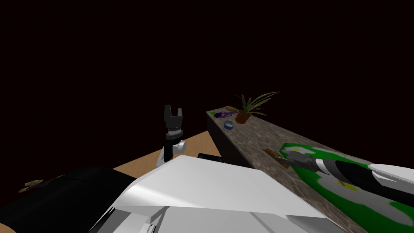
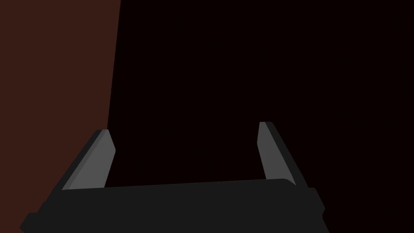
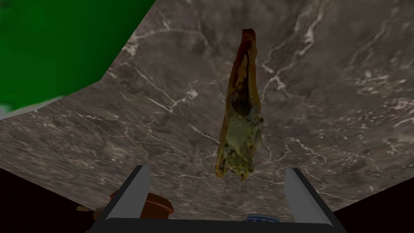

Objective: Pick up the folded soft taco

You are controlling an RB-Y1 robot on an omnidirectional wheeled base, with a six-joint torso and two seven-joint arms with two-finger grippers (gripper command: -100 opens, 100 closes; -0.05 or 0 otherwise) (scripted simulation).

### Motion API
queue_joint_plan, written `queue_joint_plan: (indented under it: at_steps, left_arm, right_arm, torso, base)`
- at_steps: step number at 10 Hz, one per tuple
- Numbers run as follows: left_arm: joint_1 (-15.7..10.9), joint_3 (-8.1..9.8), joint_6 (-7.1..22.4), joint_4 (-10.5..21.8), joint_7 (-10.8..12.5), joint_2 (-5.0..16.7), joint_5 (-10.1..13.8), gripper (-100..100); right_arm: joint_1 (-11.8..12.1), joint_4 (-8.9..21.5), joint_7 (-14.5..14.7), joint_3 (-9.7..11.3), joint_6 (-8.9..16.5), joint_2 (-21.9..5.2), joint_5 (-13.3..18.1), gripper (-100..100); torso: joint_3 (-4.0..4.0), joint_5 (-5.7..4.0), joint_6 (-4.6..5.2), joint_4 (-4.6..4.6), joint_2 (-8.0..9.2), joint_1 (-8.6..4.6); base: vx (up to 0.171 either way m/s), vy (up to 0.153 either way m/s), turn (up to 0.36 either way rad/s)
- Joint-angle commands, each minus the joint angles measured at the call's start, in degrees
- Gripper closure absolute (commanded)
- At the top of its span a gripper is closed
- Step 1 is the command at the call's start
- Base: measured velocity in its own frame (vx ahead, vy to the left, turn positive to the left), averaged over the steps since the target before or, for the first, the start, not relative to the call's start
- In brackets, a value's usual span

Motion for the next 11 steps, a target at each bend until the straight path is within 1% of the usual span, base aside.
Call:
queue_joint_plan:
  at_steps: [1,2,3,4,5,6,7,8,9,10,11]
  left_arm:
    - [0.0,0.0,0.0,0.0,0.0,0.0,0.0,0]
    - [-0.01,0.0,0.0,0.0,0.0,0.0,0.0,0]
    - [-0.01,0.0,0.0,0.0,0.0,0.0,0.0,0]
    - [0.0,0.0,0.0,0.0,0.0,0.0,0.0,0]
    - [0.0,0.0,0.0,0.0,0.0,0.0,0.0,0]
    - [0.0,0.0,0.0,0.0,0.0,0.0,0.0,0]
    - [0.0,0.0,0.0,0.0,0.0,0.0,0.0,0]
    - [0.0,0.0,0.0,0.0,0.0,0.0,0.0,0]
    - [-0.01,0.0,0.0,0.0,0.0,0.0,0.0,0]
    - [0.0,0.0,0.0,0.0,0.0,0.0,0.0,0]
    - [0.0,0.0,0.0,0.0,0.0,0.0,0.0,0]
  right_arm:
    - [-0.9,2.86,0.51,0.32,-1.43,0.68,0.58,-100]
    - [-0.9,3.01,0.51,0.32,-1.43,0.68,0.58,-100]
    - [-1.59,5.26,3.27,-0.43,-3.87,2.5,1.38,-100]
    - [-1.59,7.22,3.27,-0.43,-4.96,2.5,1.38,-100]
    - [-1.59,7.59,3.27,-0.43,-4.96,2.5,1.38,-100]
    - [-2.29,9.83,5.6,-1.19,-7.38,4.32,2.19,-100]
    - [-2.29,11.35,6.04,-1.19,-8.49,4.32,2.19,-100]
    - [-2.29,12.17,6.04,-1.19,-8.49,4.32,2.19,-100]
    - [-2.99,13.46,8.62,-1.94,-10.51,6.14,2.99,-100]
    - [-2.99,15.14,8.8,-1.94,-11.85,6.14,2.99,-100]
    - [-2.99,16.74,8.8,-1.94,-12.01,6.14,2.99,-100]
  torso:
    - [0.0,0.0,0.0,0.0,0.0,0.0]
    - [0.08,-0.02,0.0,0.03,0.14,-0.07]
    - [0.16,-0.03,0.01,0.06,0.28,-0.16]
    - [0.15,-0.04,0.03,0.06,0.24,-0.11]
    - [0.08,-0.01,0.01,0.04,0.13,-0.04]
    - [0.09,-0.02,0.0,0.04,0.16,-0.09]
    - [0.04,-0.03,0.02,0.02,0.05,-0.05]
    - [0.03,-0.01,0.0,0.01,0.06,-0.05]
    - [0.11,-0.02,0.0,0.04,0.19,-0.13]
    - [0.08,-0.03,0.02,0.04,0.13,-0.05]
    - [0.07,-0.01,0.0,0.03,0.12,-0.06]
  base:
    - [0.039,0.033,0.009]
    - [0.002,0.008,0.005]
    - [0.038,0.03,-0.05]
    - [0.076,0.052,-0.038]
    - [0.055,0.028,0.004]
    - [0.097,0.044,-0.048]
    - [0.083,0.044,-0.031]
    - [0.031,0.015,0.007]
    - [0.066,0.049,-0.044]
    - [0.073,0.044,-0.035]
    - [0.037,0.014,0.002]
